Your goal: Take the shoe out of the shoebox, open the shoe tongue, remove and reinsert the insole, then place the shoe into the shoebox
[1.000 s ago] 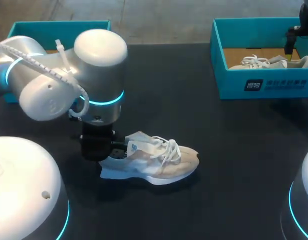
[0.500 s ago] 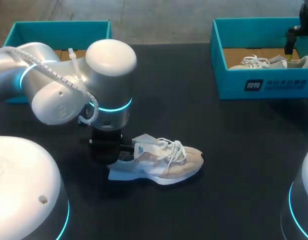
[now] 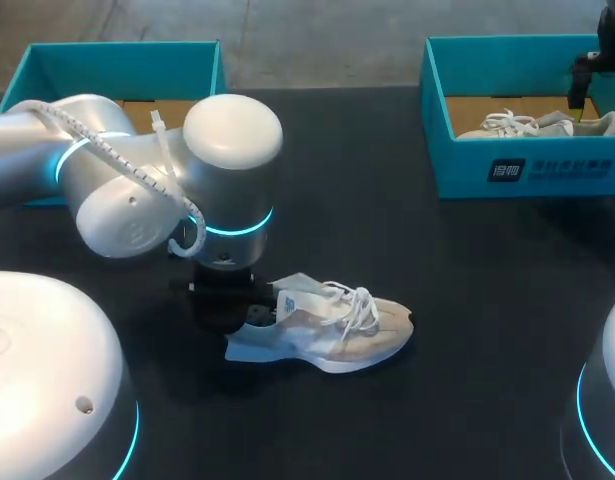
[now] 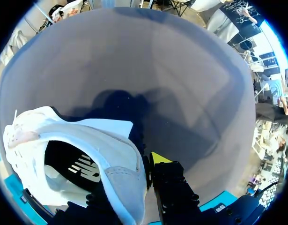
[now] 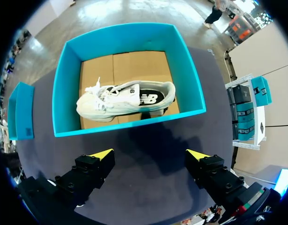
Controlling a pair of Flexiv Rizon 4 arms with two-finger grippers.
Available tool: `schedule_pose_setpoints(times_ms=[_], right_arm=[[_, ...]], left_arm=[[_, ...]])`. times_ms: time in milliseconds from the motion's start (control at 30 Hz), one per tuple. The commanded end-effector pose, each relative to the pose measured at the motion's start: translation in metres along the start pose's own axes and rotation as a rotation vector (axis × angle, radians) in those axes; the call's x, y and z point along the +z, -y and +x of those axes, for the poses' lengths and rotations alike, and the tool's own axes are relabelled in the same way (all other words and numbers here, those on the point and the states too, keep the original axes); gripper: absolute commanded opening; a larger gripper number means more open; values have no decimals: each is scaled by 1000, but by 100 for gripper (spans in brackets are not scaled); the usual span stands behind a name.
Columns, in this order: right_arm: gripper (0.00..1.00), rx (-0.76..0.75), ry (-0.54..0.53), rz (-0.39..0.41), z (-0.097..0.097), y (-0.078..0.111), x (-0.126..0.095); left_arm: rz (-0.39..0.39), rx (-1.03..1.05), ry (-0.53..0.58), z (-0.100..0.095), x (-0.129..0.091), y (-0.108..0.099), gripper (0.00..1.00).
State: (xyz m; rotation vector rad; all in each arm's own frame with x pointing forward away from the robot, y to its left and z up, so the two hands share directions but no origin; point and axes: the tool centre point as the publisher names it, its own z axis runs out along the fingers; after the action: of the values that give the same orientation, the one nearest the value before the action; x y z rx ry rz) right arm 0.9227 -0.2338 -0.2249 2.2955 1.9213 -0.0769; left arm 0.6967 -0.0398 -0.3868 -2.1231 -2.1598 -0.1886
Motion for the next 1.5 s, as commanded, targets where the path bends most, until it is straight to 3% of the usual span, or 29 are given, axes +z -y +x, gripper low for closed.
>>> schedule_pose_setpoints(times_ms=[33, 733, 767, 800, 833, 867, 900, 933, 1233, 1500], right_arm=[[100, 1, 0, -1, 0, 1, 0], [100, 1, 0, -1, 0, 1, 0], [100, 1, 0, -1, 0, 1, 0], [100, 1, 0, -1, 0, 1, 0], [100, 1, 0, -1, 0, 1, 0], [100, 1, 0, -1, 0, 1, 0], [100, 1, 0, -1, 0, 1, 0], [100, 1, 0, -1, 0, 1, 0], [100, 1, 0, -1, 0, 1, 0], [100, 1, 0, -1, 0, 1, 0]], left_arm=[[-1, 6, 2, -2, 2, -1, 0], [-36, 18, 27, 0, 7, -3, 0], [-42, 19, 33, 0, 6, -3, 12], [-40, 23, 40, 0, 6, -3, 35], [-43, 25, 46, 1, 4, -3, 50], [-44, 26, 48, 2, 2, -2, 77], [-46, 30, 51, 2, 1, -2, 93], [-50, 34, 54, 1, 1, -3, 100], [-73, 53, 87, 4, -12, -2, 100], [-81, 70, 168, 12, -39, 2, 100]])
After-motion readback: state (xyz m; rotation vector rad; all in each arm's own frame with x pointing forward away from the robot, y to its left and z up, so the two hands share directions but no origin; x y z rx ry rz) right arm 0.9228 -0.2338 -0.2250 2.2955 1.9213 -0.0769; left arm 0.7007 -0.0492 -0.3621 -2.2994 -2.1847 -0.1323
